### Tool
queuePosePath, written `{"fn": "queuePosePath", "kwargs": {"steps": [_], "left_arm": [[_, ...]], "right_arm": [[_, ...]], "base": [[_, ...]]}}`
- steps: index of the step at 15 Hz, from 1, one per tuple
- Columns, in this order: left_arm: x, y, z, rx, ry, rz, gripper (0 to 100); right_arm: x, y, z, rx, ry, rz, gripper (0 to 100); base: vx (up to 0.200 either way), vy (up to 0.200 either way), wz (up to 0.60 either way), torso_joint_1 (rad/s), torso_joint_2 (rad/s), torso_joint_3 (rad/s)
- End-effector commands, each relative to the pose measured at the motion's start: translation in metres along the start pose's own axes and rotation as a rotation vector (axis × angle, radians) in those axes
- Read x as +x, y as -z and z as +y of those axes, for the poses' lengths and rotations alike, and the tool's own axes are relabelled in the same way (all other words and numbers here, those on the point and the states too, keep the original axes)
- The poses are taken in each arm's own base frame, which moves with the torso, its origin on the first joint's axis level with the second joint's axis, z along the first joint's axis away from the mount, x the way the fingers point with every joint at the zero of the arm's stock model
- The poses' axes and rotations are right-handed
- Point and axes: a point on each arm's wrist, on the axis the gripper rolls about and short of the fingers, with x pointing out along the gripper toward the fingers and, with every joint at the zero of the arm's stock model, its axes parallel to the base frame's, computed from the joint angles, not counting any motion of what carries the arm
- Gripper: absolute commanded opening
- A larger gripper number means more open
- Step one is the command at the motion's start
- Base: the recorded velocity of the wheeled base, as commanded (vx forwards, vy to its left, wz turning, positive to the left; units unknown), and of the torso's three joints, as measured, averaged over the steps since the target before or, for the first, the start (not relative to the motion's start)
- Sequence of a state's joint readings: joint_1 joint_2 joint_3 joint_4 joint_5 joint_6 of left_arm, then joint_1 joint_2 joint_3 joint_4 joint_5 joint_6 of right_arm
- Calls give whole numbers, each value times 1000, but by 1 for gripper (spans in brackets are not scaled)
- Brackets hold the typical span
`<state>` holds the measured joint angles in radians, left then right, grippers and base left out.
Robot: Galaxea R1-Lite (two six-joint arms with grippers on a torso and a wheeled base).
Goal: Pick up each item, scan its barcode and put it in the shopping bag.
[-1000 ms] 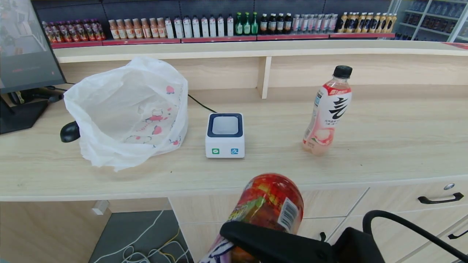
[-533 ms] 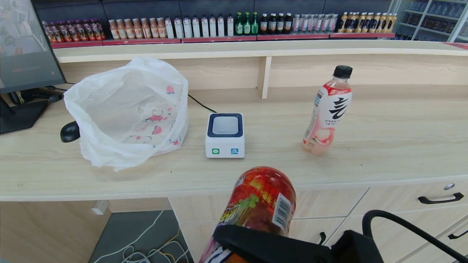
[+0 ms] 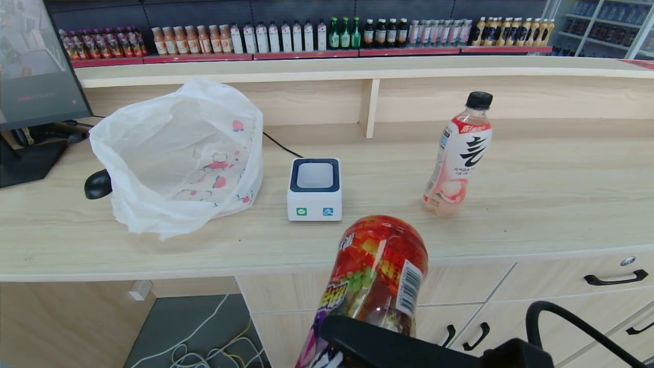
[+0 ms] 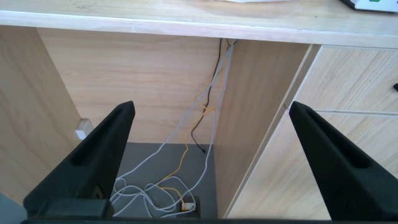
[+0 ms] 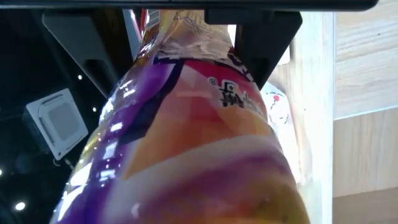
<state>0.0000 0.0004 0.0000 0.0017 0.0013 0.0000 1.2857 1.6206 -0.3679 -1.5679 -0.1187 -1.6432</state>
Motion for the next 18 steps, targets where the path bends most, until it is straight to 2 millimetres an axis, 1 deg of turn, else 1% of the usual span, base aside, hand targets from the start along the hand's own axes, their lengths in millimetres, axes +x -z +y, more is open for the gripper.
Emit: {"fn": "queuePosePath", "kwargs": {"steps": [1, 4, 18], "left_arm": [[0, 0, 0, 0, 0, -1, 100], [0, 0, 0, 0, 0, -1, 100], [0, 0, 0, 0, 0, -1, 100]], "right_arm": [[-2, 0, 4, -13, -20, 17, 0], [-1, 1, 2, -49, -14, 25, 0], [-3, 2, 2, -60, -16, 63, 0]], "base": [[0, 0, 0, 0, 0, 0], [0, 0, 0, 0, 0, 0], [0, 0, 0, 0, 0, 0]]}}
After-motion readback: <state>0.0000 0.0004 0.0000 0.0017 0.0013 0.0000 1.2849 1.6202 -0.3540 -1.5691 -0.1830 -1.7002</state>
